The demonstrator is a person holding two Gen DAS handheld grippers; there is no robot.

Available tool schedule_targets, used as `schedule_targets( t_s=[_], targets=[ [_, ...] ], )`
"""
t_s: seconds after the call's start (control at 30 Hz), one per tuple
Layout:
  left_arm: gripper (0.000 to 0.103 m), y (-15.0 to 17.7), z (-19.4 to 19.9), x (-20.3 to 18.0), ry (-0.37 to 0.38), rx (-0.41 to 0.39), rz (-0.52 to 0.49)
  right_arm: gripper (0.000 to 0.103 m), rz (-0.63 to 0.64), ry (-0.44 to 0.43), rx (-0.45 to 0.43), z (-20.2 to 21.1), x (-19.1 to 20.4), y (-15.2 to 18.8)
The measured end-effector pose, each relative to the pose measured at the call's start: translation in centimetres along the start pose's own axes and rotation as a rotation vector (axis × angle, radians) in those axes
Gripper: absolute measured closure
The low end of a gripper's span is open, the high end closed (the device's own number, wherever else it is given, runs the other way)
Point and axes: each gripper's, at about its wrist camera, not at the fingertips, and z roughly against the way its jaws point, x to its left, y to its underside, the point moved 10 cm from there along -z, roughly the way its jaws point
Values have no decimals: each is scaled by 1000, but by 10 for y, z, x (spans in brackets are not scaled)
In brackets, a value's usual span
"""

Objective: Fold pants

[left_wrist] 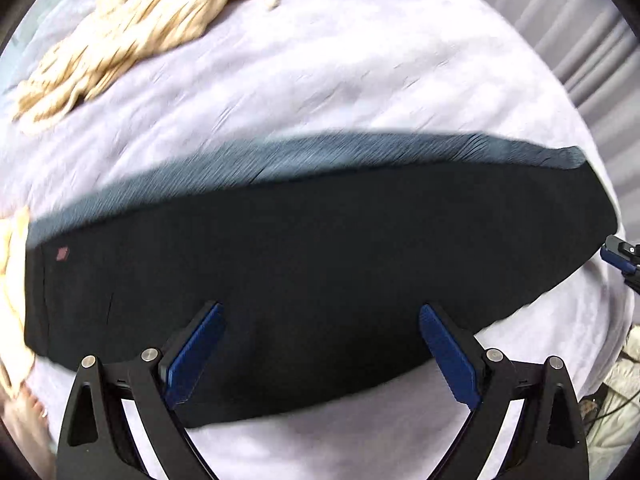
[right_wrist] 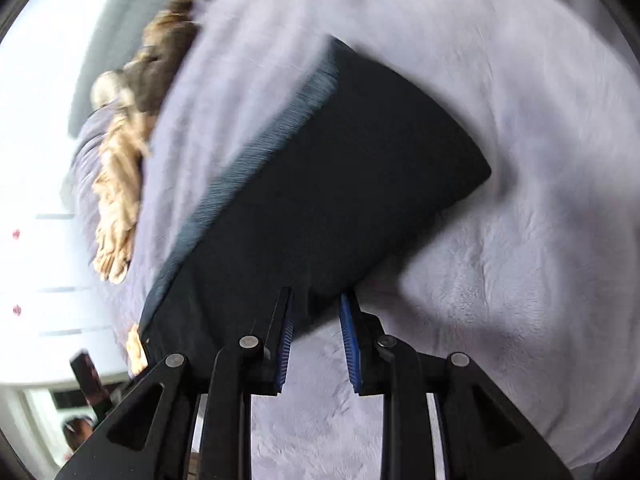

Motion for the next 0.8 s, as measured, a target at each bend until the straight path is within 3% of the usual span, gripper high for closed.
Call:
schedule_targets(
  t_s=[0.13,0.23,0.27,0.3,0.37,0.43,0.47,0.5,0.57,0.67,0.8],
  targets=[
    [5,-46,-29,-38,-4,-41,-36,75,131,61,-39,9,25,-19],
    [5,-70,-62,-40,-107,-37,-27,62,161,186,-31,-9,9,-37],
    [5,-73,-71,-28,-113,-24,-3,63,183,260,-17,-18,-6,-43],
    [5,-74,-71,-14,-89,-15,35,72,187,281,-4,-24,-16,-47],
    [5,-70,-61,20,-126,-10,99,84,128,233,-7,-22,-28,-55],
    [5,-58,-38,68,-178,-21,156,82,26,189,-54,-3,-35,-59],
    [5,-50,-27,88,-177,-27,182,75,-7,160,-68,5,-32,-56],
    [5,-38,-14,112,-188,-31,202,60,-6,129,-61,9,-24,-50],
    [5,-19,0,155,-252,-24,217,42,23,27,-1,1,7,-30],
    [5,16,12,216,-328,-1,254,41,82,-154,145,-32,81,33],
    [5,53,7,289,-409,4,291,41,107,-333,390,-106,177,153]
  ],
)
